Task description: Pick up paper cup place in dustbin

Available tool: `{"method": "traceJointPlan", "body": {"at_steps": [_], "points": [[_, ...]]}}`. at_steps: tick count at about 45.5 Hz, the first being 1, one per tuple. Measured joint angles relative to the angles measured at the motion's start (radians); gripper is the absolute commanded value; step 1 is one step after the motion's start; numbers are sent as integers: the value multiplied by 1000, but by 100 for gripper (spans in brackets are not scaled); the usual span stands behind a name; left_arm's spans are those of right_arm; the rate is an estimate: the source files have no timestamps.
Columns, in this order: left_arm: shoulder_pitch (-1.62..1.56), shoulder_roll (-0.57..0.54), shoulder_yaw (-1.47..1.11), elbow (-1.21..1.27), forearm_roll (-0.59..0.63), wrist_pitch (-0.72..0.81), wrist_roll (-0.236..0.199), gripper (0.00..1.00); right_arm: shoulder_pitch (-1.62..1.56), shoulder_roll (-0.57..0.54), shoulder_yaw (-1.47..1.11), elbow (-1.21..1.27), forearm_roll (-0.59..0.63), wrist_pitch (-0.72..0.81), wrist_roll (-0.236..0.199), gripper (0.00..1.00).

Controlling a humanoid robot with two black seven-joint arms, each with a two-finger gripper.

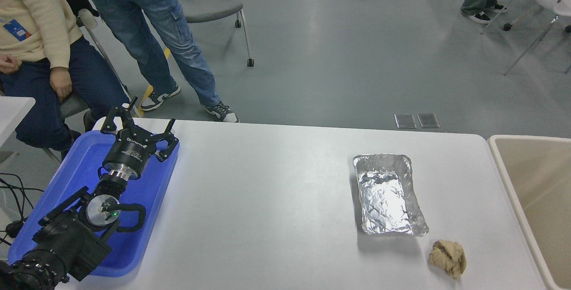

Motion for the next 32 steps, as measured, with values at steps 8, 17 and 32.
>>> {"method": "traceJointPlan", "body": {"at_steps": [8, 17, 32], "points": [[0, 0, 0, 0, 0, 0, 0, 100, -44, 29, 18, -9, 19, -58, -8, 0], [0, 0, 0, 0, 0, 0, 0, 100, -70, 48, 28, -13, 28, -88, -11, 0], [0, 0, 0, 0, 0, 0, 0, 100, -85, 65, 32, -15, 32, -190, -12, 91]]}}
